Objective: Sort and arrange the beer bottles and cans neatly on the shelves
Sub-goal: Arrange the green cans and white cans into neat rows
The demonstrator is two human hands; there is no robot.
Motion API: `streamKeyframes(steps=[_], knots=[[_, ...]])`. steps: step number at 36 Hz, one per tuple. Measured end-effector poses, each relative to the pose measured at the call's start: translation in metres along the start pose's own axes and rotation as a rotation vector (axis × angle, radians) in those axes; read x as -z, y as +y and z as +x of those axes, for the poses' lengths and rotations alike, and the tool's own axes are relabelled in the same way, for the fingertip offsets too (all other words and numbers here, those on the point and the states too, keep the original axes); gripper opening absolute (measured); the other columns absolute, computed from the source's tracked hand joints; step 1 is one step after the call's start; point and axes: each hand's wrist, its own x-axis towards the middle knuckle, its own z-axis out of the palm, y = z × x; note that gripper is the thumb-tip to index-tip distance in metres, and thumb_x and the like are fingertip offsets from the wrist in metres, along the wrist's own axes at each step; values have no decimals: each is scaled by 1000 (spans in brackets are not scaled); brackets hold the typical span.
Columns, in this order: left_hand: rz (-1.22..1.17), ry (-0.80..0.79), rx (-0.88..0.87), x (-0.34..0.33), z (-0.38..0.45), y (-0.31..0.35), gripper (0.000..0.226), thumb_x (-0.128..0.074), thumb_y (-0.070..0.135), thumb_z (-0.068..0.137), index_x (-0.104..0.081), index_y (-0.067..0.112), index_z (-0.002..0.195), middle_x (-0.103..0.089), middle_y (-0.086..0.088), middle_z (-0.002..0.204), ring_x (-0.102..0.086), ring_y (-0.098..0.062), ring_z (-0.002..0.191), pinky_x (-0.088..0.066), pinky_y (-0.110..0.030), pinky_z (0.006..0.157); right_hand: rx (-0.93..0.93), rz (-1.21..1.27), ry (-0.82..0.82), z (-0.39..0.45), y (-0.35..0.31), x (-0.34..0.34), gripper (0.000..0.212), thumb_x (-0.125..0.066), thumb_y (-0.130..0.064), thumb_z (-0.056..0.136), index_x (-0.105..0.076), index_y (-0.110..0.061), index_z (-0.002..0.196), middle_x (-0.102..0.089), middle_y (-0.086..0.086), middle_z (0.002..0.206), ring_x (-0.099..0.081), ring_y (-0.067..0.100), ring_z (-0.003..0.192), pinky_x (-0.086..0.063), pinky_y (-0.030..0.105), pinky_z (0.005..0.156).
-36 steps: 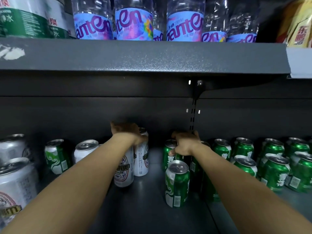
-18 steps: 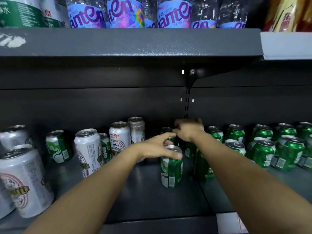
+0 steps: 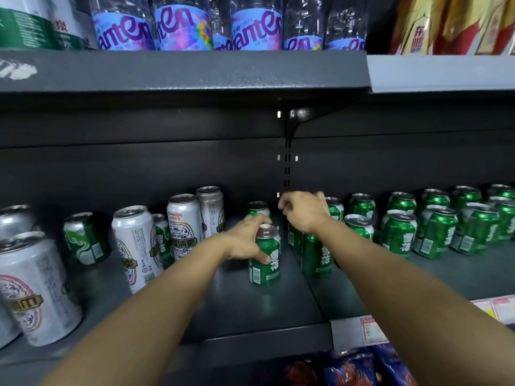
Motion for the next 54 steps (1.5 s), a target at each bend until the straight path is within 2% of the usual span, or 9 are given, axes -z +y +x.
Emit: streamKeyframes(steps=[4, 8, 15, 20, 24, 34, 39, 46, 54], knots=[[-3, 121, 37, -9, -4, -4, 80, -88, 34, 67, -40, 19, 130, -41, -2, 120, -46, -19, 114, -41, -29, 99, -31, 171, -78, -11, -4, 0, 38, -41, -5, 87, -64, -29, 105, -68, -7, 112, -56, 16, 111, -26, 34, 102], [-143, 200, 52, -15, -3, -8, 70, -90, 18, 65, -40, 18, 114, -58, -5, 117, -58, -21, 108, -49, -37, 95, -53, 335, -99, -17, -10, -6, 26, -51, -11, 88, -68, -27, 98, -69, -5, 107, -60, 19, 105, -46, 37, 97], [-272, 253, 67, -20, 0, -11, 64, -86, 4, 67, -45, 18, 114, -62, -6, 113, -60, -23, 107, -50, -39, 96, -12, 248, -106, -23, -16, -7, 17, -52, -32, 91, -68, -26, 93, -71, -4, 94, -63, 19, 95, -50, 32, 82], [-338, 271, 79, -22, 0, -9, 67, -83, 3, 70, -43, 18, 122, -58, -3, 115, -57, -20, 106, -49, -33, 92, -18, 231, -109, -24, -17, -9, 26, -59, -48, 87, -66, -25, 96, -68, -5, 90, -64, 20, 93, -46, 31, 77], [-381, 292, 90, -25, -4, -10, 65, -81, 1, 72, -40, 18, 119, -55, 0, 112, -54, -17, 102, -49, -29, 87, 10, 129, -162, -27, -20, -12, 53, -59, -61, 84, -59, -22, 121, -65, 0, 113, -58, 22, 110, -43, 34, 88], [-385, 321, 146, -35, -9, -5, 69, -81, 8, 72, -41, 20, 127, -58, -3, 120, -57, -23, 112, -51, -44, 96, 47, -98, -176, -25, -24, -4, 47, -56, -59, 86, -58, -24, 117, -62, -2, 118, -54, 21, 116, -28, 42, 103], [-269, 482, 118, -48, -25, -11, 71, -81, 28, 74, -42, 20, 133, -52, -2, 127, -53, -19, 116, -44, -33, 99, 52, -188, -156, -26, -31, -11, 60, -49, -68, 85, -53, -27, 128, -57, 0, 129, -47, 24, 124, -29, 42, 102], [-55, 888, 168, -37, -82, -23, 39, -61, 41, 88, -53, 22, 120, -58, 4, 108, -60, -16, 95, -51, -37, 80, 193, -39, 287, -41, -79, -24, 47, -47, -48, 93, -50, -20, 131, -59, 4, 124, -48, 26, 117, -31, 40, 92], [3, 1118, 307, 4, -138, -59, 28, -61, 30, 89, -53, 16, 112, -53, -1, 109, -55, -21, 102, -47, -39, 77, 328, 40, 198, -45, -168, -38, 38, -46, -43, 96, -50, -17, 123, -58, 6, 123, -49, 27, 118, -34, 39, 92]])
